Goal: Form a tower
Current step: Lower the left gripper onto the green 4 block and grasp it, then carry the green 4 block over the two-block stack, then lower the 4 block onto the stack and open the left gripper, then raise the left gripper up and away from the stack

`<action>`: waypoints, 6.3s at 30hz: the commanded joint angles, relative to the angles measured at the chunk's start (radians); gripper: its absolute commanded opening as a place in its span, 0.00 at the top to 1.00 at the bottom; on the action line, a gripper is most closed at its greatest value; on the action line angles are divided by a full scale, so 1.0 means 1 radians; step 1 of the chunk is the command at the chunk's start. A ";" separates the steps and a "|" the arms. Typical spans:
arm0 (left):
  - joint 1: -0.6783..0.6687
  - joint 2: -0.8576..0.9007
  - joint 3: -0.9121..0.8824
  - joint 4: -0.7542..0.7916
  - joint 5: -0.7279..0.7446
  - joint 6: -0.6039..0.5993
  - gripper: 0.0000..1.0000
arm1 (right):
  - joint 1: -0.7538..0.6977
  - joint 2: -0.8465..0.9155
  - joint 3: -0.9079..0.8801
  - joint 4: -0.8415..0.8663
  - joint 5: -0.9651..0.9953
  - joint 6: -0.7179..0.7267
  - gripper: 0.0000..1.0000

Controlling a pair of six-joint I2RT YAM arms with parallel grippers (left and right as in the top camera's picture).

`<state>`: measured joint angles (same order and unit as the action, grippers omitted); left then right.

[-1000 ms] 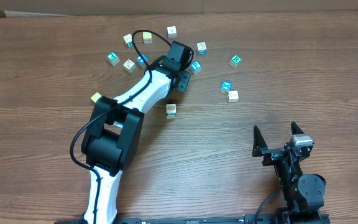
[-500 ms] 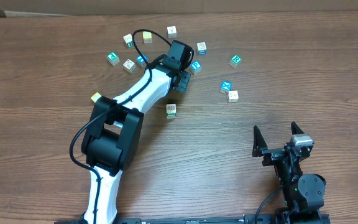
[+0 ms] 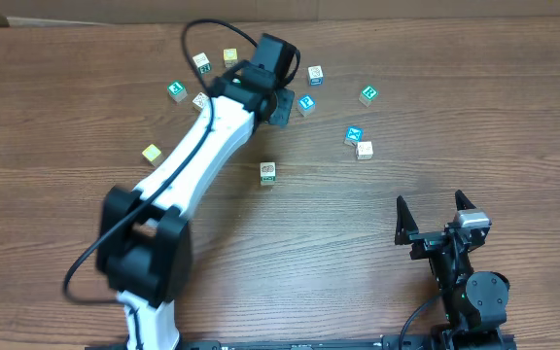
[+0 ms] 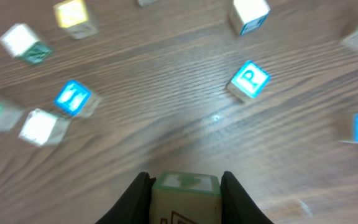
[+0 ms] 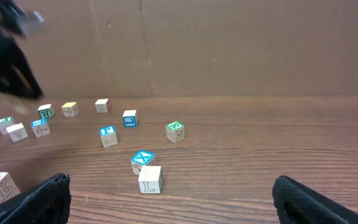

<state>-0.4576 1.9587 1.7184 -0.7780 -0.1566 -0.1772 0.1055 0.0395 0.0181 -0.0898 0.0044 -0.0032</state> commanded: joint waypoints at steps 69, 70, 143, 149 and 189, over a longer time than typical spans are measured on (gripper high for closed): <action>-0.140 -0.148 -0.437 0.086 -0.139 -0.451 0.81 | 0.005 0.003 -0.010 0.005 0.000 0.003 0.00; -0.140 -0.148 -0.437 0.087 -0.139 -0.451 0.80 | 0.005 0.003 -0.010 0.005 0.000 0.003 0.00; -0.135 -0.149 -0.289 0.045 -0.113 -0.338 0.19 | 0.005 0.003 -0.010 0.005 0.000 0.003 0.00; -0.116 -0.149 -0.134 -0.063 -0.113 -0.316 0.16 | 0.005 0.003 -0.010 0.005 0.000 0.003 0.00; -0.079 -0.148 0.001 -0.142 -0.113 -0.316 0.00 | 0.005 0.003 -0.010 0.006 0.000 0.003 0.00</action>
<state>-0.5407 1.8015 1.6970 -0.9188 -0.2729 -0.5087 0.1055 0.0395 0.0181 -0.0898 0.0040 -0.0036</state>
